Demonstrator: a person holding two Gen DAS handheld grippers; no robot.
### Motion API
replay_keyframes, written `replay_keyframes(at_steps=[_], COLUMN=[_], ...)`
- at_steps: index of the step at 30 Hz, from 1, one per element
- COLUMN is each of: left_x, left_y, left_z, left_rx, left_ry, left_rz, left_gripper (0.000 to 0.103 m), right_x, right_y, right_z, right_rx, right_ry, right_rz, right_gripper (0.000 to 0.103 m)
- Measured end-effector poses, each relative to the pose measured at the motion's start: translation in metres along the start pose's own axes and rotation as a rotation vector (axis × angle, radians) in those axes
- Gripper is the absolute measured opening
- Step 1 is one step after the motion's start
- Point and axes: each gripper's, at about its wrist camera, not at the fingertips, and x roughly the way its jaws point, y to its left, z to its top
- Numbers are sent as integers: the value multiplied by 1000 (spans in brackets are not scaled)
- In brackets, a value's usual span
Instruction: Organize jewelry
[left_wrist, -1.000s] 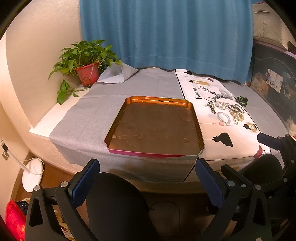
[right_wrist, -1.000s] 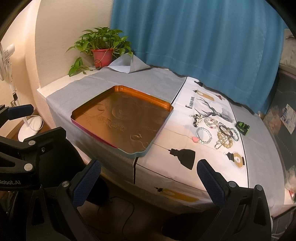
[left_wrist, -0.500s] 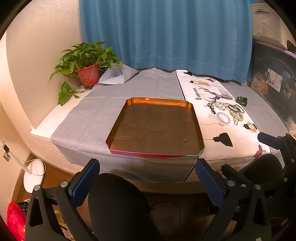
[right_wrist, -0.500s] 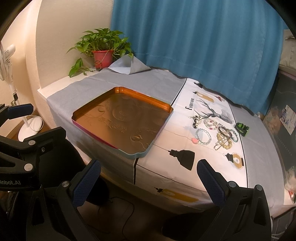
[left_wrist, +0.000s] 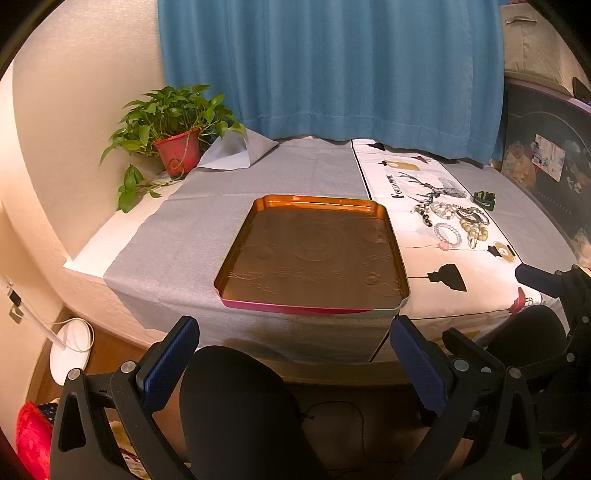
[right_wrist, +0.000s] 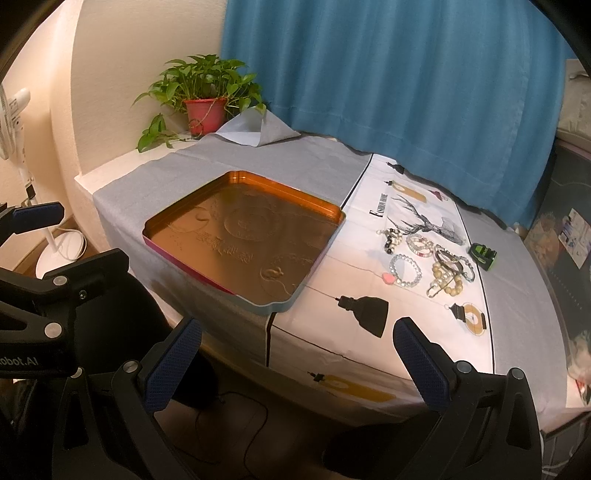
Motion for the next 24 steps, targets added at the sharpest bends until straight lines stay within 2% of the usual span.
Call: replay_keyframes(at_steps=[24], left_x=[0], left_y=[-3], left_z=[-2], left_rx=[7], left_ry=[1], left_rz=[4], left_gripper=[103], right_x=[-3], right_y=[-1], right_z=[-1], right_rx=[4], right_ry=[4], right_rz=[2], right_gripper=[103])
